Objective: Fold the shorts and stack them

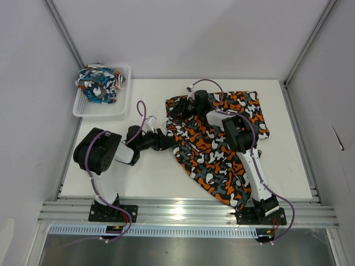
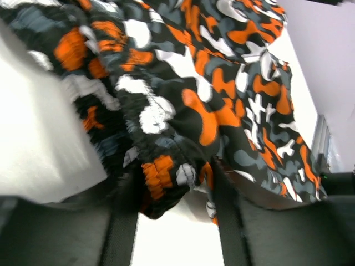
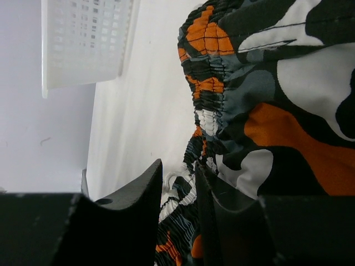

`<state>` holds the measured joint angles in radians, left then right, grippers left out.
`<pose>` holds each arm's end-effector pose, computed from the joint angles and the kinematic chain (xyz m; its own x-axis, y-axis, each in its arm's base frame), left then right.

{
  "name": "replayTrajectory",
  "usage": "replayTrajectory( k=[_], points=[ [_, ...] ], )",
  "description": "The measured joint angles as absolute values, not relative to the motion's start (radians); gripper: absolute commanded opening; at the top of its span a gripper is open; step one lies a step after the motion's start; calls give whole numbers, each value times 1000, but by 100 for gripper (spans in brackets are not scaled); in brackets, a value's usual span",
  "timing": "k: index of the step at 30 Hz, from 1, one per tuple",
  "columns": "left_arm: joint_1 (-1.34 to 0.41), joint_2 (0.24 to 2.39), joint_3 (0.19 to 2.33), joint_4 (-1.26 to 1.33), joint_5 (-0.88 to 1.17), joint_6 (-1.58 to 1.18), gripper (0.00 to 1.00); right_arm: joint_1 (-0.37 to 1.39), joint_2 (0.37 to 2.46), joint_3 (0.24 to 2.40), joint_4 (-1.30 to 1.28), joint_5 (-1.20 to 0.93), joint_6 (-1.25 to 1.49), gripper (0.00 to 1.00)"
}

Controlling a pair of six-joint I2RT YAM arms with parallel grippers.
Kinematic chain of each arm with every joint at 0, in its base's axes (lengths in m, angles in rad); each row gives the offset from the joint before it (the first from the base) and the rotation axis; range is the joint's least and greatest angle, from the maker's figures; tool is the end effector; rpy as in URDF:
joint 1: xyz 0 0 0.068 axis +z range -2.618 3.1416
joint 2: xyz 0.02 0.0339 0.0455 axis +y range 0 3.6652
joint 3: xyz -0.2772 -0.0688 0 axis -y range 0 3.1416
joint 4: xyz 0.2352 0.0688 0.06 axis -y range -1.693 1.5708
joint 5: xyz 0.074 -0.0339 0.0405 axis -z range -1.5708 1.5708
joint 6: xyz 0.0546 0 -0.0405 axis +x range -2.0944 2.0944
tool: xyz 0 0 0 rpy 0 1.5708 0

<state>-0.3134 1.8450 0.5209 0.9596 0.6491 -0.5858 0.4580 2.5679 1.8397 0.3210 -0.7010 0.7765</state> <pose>0.2947 -0.1302 0.1250 -0.7154 -0.2311 -0.6594 0.4648 0.5472 -0.6961 0.4998 0.2856 0.1064 -0.8625 0.1719 -0.4760 -0.3711 0.4249 0.8257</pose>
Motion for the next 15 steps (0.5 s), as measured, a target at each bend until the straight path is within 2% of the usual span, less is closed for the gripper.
replayTrajectory(
  k=[4,7,11,12,15],
  points=[
    [-313,1847,494,1038,689,-608,44,456,2574,1840,336,-714,786,33],
    [-313,1847,487,1080,711,-629,44,456,2575,1840,336,-716,789,33],
    [-313,1859,415,1198,735,-705,54,456,2576,1840,338,-720,794,33],
    [-313,1873,398,1209,745,-724,64,456,2576,1840,338,-724,795,33],
    [-312,1916,382,1238,771,-775,66,456,2577,1840,337,-733,799,33]
  ],
)
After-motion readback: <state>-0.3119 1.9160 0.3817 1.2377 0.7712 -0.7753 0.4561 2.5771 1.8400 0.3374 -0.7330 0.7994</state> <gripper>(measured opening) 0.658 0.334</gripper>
